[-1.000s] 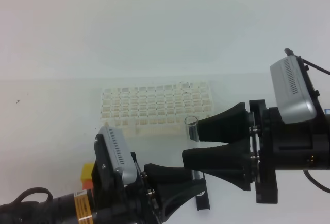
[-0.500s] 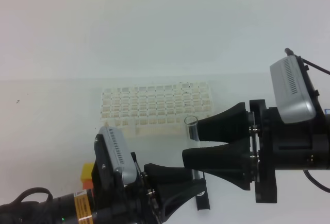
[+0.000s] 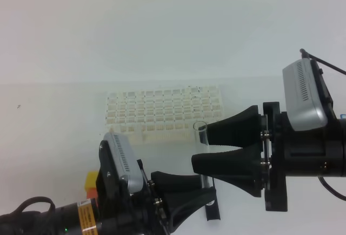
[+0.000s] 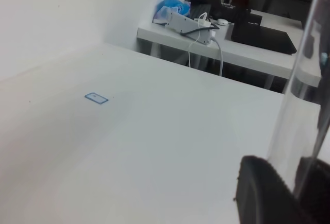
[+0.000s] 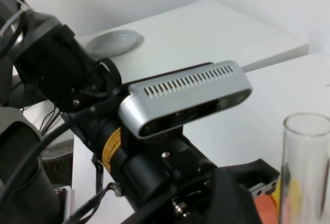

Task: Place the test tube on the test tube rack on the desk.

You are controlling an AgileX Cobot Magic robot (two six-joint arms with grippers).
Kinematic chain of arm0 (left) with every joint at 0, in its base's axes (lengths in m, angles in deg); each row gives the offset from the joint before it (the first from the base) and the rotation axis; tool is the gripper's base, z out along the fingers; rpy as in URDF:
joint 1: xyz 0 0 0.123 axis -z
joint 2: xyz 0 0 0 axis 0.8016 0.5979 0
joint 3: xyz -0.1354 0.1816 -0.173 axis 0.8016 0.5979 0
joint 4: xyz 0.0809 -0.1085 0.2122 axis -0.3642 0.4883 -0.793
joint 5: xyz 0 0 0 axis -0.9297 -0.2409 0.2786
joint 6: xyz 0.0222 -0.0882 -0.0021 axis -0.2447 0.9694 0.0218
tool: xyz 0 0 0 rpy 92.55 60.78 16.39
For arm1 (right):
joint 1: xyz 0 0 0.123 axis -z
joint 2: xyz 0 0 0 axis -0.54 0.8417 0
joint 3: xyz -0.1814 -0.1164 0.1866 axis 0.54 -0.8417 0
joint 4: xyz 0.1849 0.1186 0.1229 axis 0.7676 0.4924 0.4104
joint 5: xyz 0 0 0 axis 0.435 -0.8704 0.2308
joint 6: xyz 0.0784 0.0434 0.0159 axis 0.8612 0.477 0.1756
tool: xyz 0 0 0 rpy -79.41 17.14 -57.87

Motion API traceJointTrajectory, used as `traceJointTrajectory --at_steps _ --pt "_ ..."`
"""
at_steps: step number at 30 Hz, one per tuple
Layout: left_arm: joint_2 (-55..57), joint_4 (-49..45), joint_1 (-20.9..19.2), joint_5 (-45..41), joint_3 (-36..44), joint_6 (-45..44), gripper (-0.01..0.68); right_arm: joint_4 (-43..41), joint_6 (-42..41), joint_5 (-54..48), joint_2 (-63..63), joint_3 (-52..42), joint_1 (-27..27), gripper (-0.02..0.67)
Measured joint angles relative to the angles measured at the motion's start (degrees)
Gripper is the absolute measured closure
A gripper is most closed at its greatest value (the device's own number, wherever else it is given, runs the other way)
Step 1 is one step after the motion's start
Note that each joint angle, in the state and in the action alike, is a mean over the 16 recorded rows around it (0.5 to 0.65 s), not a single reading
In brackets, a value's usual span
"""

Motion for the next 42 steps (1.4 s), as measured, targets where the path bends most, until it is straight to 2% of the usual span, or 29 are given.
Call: traceJointTrajectory --at_steps 13,18,22,34,37,42 --pt "0.0 -1.26 0.0 -0.09 0.0 0.21 0.592 0.0 -0.96 -1.46 0.0 0.0 -0.04 0.225" --pt "0.09 -1.3 0.01 -1.76 -0.02 0.2 0.565 0.0 -1.17 -1.84 0.0 0.0 -0.04 0.235" --pt "0.09 -1.27 0.01 -1.7 -0.02 0.22 0.565 0.01 -1.27 -1.84 0.0 0.0 -0.04 0.28" --pt "0.09 -1.69 0.01 -1.37 -0.02 1.25 0.565 -0.07 -3.04 -0.62 0.0 0.13 -0.04 0.49" --pt "0.09 -1.54 0.02 -1.33 -0.02 1.55 0.565 -0.07 -3.48 -0.27 0.0 0.18 -0.04 0.516" --pt "0.09 -0.55 0.07 -1.28 0.01 2.08 0.565 0.27 -3.69 0.17 0.0 0.31 -0.04 0.521"
